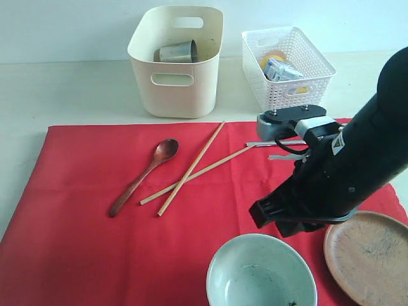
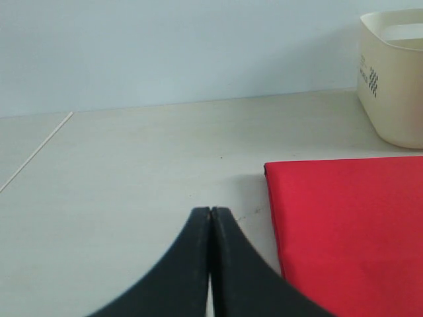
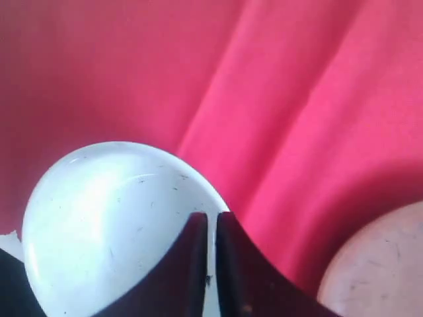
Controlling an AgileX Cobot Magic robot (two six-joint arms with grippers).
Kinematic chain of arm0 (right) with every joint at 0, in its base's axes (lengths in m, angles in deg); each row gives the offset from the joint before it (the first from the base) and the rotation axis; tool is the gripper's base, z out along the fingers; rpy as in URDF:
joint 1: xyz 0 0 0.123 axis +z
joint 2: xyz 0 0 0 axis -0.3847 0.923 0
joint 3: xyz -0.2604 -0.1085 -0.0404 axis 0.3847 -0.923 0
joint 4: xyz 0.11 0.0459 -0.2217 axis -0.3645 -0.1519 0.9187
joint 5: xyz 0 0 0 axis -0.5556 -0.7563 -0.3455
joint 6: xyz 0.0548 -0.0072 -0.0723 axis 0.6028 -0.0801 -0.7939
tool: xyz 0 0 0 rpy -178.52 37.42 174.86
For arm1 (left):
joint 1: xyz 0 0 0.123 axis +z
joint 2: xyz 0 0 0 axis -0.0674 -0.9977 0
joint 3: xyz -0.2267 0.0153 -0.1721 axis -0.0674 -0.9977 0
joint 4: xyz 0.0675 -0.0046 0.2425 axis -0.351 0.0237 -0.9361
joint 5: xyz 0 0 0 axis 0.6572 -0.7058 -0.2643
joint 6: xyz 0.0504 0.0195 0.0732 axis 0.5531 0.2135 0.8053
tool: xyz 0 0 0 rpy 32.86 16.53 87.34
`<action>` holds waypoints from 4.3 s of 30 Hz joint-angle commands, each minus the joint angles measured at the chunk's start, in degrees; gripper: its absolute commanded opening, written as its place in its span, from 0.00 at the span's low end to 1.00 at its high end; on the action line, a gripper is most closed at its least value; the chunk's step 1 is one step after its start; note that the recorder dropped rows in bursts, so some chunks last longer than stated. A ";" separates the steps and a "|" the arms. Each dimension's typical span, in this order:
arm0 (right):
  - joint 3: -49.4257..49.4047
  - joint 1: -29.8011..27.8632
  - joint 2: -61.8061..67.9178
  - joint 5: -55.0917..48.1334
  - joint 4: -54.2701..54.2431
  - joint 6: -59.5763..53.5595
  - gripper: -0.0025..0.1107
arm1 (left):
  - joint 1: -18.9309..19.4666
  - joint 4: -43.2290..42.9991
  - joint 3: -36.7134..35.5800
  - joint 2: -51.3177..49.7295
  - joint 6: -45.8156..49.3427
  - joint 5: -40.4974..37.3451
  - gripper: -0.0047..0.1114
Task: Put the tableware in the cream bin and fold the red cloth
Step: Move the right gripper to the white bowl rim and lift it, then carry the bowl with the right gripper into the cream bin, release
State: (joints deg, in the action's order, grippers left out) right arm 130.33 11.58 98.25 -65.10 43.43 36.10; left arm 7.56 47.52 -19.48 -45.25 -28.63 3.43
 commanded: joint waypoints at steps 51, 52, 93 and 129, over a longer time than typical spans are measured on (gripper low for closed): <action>-2.25 -0.25 8.71 8.60 -14.39 -15.02 0.02 | -0.32 -0.20 -0.01 0.33 -0.41 0.35 0.05; -2.25 -0.25 8.22 9.03 -15.19 -15.02 0.02 | -0.32 -0.20 -0.01 0.33 -0.41 0.35 0.05; 41.08 -0.36 29.32 40.71 -18.02 -14.88 0.02 | -0.32 -0.20 -0.01 0.33 -0.41 0.35 0.05; 46.38 -6.00 37.43 42.92 -21.34 -14.43 0.02 | -0.32 -0.20 -0.01 0.33 -0.41 0.35 0.05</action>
State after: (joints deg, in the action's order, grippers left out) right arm 176.20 5.72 135.78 -23.07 21.97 22.07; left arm 7.56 47.52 -19.48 -45.25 -28.63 3.43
